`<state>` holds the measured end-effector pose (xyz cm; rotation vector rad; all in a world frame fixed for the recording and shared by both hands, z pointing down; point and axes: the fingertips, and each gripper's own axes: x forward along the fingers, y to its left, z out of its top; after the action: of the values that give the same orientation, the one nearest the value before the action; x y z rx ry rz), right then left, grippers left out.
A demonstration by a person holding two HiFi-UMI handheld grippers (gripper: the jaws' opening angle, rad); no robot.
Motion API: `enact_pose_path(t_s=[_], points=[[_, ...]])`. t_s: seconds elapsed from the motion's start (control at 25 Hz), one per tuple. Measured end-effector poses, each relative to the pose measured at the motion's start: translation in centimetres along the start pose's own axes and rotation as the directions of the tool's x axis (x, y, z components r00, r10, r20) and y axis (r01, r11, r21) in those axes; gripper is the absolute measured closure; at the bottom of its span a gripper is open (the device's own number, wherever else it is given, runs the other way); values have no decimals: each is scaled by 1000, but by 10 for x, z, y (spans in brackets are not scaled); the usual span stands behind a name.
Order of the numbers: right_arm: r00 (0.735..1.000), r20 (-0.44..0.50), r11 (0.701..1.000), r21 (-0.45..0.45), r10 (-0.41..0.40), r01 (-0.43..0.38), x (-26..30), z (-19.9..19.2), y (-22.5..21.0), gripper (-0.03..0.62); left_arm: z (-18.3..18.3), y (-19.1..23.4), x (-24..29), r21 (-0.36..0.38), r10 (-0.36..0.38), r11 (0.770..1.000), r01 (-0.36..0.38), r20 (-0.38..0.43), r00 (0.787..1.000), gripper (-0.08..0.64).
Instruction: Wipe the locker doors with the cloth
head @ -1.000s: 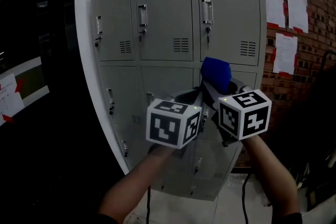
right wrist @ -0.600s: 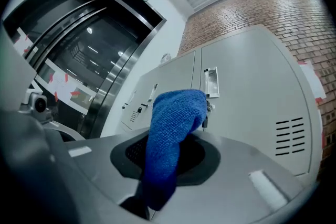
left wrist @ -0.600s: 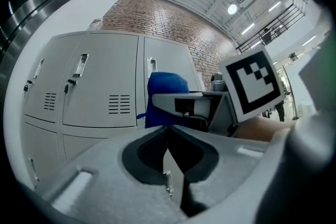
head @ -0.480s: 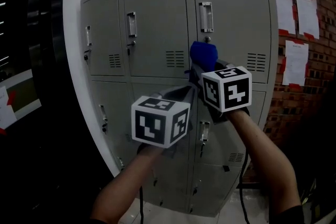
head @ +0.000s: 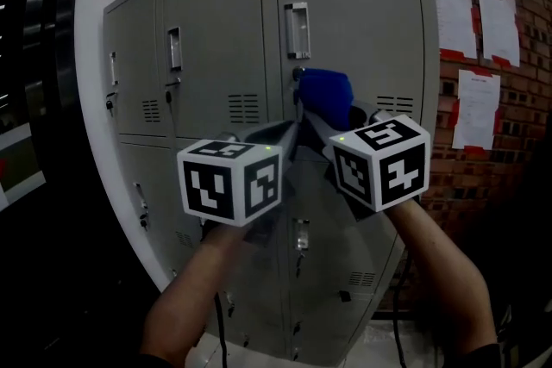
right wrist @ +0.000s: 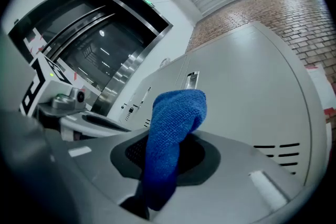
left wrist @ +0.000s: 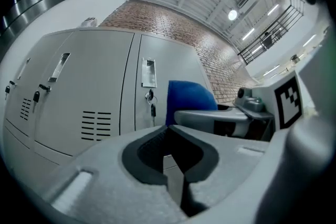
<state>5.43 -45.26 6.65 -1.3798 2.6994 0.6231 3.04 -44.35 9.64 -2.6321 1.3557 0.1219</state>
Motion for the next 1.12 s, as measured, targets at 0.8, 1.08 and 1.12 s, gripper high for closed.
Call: enact_pose_path(t_s=[0.8, 1.08, 1.12], points=[[941, -119, 948, -21, -318, 318, -87, -18, -120, 505, 7, -34, 58, 12, -216, 976, 216, 34, 976, 557], [987, -44, 988, -16, -155, 155, -46, 41, -46, 505, 20, -11, 31, 7, -227, 974, 227, 57, 972, 557], [991, -37, 992, -11, -127, 127, -35, 49, -36, 505, 24, -4, 26, 13, -219, 976, 218, 63, 974, 557]])
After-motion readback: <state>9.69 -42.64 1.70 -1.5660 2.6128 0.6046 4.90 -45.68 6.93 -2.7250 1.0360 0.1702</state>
